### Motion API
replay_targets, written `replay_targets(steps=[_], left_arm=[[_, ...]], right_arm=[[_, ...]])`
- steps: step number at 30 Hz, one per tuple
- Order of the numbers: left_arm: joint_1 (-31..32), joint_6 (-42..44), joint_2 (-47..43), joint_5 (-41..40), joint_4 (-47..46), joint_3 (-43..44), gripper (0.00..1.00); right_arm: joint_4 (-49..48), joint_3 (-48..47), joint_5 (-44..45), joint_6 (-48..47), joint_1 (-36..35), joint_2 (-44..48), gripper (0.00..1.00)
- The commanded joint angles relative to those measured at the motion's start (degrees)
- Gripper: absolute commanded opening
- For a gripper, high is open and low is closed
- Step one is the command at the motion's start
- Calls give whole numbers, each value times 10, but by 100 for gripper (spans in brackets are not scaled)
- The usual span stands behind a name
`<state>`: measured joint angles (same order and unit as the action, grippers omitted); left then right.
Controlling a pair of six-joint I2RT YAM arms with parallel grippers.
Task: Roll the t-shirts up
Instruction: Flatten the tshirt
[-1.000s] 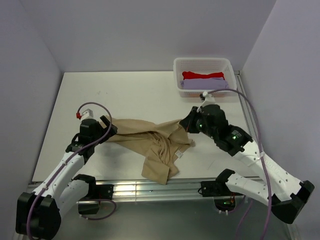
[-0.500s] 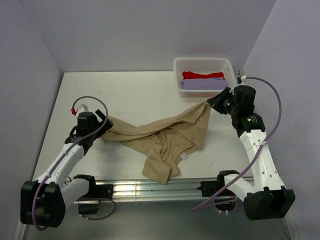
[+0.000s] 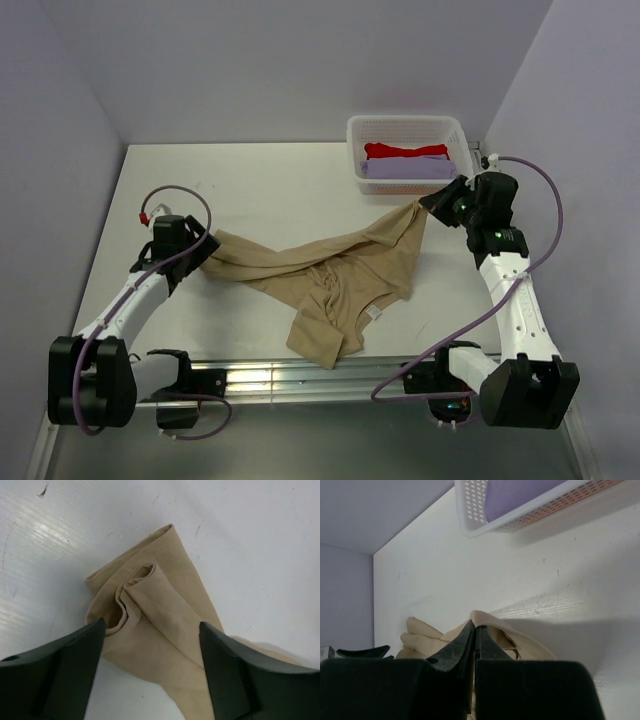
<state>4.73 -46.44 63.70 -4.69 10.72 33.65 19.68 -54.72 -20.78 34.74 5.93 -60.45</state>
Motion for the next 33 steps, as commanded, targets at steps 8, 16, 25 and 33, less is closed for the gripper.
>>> replay_targets(steps=[8,16,25,33], left_arm=[[-10,13,115,24,-46,82,63],[-10,7,183,35,-34,97,48],[-10,17,166,42,2,122,0],[-24,20,81,42,112,219,0]], right_arm=[[-47,11,-51,-18,3,8,0],[-46,8,-56,-20,2,6,0],[-47,7,-60,-18,2,-1,0],[-44,-4,-59,-11,2,-6,0]])
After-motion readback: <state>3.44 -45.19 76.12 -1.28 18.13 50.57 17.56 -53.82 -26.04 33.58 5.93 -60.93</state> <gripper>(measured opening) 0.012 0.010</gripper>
